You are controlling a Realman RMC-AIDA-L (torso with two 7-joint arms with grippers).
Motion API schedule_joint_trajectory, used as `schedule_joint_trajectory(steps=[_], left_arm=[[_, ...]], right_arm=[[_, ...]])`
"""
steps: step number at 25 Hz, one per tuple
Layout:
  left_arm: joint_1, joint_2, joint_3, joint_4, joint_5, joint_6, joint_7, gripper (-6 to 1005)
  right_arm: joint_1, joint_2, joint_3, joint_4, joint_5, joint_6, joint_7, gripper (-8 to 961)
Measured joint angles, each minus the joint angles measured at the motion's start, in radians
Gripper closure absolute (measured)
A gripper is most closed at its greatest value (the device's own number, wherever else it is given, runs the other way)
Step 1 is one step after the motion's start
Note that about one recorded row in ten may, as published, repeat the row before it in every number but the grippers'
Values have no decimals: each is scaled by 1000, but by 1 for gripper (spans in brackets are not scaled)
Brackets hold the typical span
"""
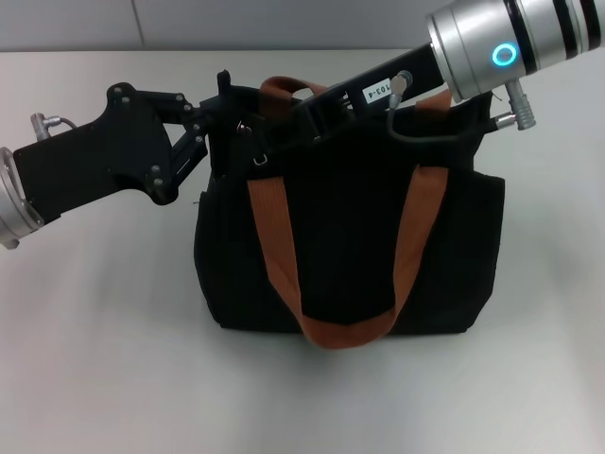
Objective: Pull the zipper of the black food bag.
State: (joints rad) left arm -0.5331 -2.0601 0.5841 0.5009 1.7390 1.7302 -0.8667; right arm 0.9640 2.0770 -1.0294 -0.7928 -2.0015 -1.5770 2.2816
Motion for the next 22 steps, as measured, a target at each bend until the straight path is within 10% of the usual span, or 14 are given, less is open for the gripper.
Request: schedule_joint_trajectory(steps=[6, 22], left_arm=[[7, -1, 3, 2, -1, 4, 0, 972], [24, 1, 1, 2, -2, 8, 9, 971]], right_arm=[[0, 0, -1, 0, 0, 4, 0, 844], [4, 0, -21, -15, -10, 4, 20, 955]])
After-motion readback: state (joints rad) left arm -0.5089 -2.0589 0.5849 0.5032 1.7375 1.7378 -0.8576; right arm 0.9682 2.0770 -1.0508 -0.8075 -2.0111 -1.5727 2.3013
